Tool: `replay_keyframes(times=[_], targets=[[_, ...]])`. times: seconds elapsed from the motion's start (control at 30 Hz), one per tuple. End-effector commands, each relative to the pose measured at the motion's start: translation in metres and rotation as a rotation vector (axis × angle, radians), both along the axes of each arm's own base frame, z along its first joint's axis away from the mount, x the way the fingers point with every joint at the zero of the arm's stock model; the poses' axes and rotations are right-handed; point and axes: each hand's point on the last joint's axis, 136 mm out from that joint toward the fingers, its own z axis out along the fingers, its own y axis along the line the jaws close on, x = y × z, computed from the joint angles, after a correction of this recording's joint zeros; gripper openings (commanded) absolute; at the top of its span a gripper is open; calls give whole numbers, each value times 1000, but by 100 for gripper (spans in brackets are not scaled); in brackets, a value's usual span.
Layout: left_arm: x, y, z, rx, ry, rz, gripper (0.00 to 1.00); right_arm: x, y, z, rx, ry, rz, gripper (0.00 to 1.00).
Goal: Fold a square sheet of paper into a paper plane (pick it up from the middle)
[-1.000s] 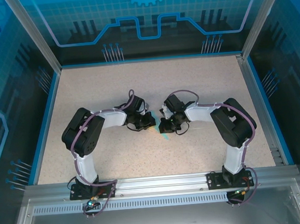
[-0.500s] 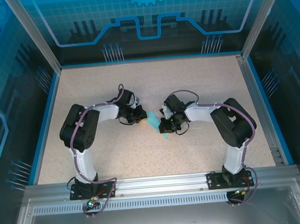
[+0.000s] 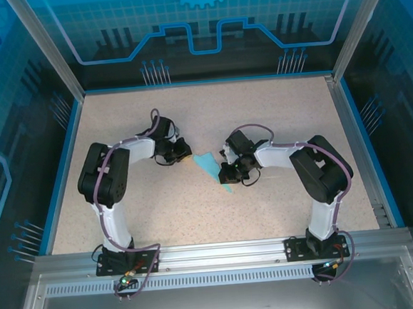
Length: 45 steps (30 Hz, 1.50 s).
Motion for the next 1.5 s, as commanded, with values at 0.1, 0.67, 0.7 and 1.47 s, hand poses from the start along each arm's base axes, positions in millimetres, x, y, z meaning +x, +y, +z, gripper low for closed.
replay_keyframes(times=[0.1,0.67,0.7,1.47], targets=[[-18,-21,46,-106,-80,-50,12,-72,-83,-64,-398,242,-6,7],[-54,-74,-10,-60,43,-175,10,-40,-38,-15,-178,154,-6,9],[-55,-72,-13,-51,51,-172,10,-36,-33,-9,-161,140,-4,9],[-66,-52,-47,83,185,-124,7,-2,5,-1,-117,72,70,10]])
